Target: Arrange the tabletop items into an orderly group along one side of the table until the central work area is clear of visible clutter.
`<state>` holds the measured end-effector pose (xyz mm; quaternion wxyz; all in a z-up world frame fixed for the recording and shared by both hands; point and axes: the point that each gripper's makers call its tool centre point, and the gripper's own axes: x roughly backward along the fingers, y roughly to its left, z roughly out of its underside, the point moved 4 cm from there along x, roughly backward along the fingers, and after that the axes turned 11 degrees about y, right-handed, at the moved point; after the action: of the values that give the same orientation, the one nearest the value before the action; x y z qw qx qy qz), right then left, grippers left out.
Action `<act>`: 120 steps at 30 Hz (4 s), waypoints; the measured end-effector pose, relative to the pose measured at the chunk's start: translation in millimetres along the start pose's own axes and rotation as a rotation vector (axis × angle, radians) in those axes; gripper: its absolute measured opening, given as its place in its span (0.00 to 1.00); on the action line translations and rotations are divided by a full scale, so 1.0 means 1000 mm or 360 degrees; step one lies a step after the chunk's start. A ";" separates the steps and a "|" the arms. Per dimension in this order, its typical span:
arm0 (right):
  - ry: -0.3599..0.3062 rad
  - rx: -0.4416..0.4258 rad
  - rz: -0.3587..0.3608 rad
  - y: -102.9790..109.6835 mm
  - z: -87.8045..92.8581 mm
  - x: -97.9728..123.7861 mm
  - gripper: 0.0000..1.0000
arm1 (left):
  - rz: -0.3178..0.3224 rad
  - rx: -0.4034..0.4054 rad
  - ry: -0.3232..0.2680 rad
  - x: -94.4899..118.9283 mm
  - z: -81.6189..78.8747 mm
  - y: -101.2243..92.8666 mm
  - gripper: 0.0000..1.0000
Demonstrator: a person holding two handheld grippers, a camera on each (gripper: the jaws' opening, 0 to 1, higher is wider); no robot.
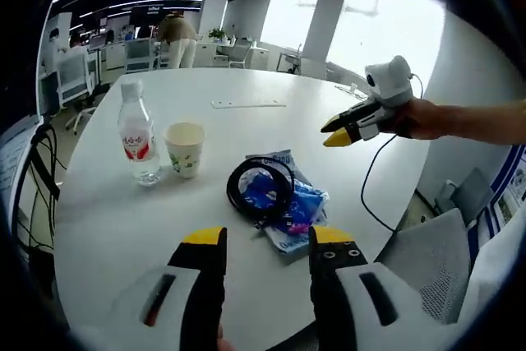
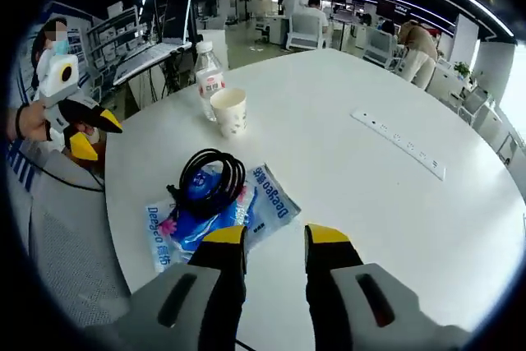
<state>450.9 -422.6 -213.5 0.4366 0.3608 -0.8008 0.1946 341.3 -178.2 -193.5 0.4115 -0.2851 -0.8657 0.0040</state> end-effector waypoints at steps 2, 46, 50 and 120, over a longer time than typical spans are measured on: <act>0.0005 -0.0009 0.0002 0.001 0.005 0.000 0.26 | -0.0003 0.0004 0.0001 0.000 0.000 0.001 0.39; -0.0049 -0.0212 -0.0214 0.057 -0.008 -0.038 0.27 | -0.0027 0.0064 -0.0003 0.006 0.006 0.016 0.40; -0.0047 -0.0240 -0.0223 0.059 -0.013 -0.044 0.26 | -0.0033 0.0071 -0.0007 0.007 0.007 0.018 0.40; 0.0335 -0.0003 0.0024 0.055 -0.052 -0.113 0.16 | -0.0035 0.0147 -0.0027 0.018 0.028 0.026 0.40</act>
<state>478.9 -307.6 -280.0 0.5172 0.3320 -0.7534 0.2339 324.9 -141.1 -205.4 0.4168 -0.2564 -0.8711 0.0418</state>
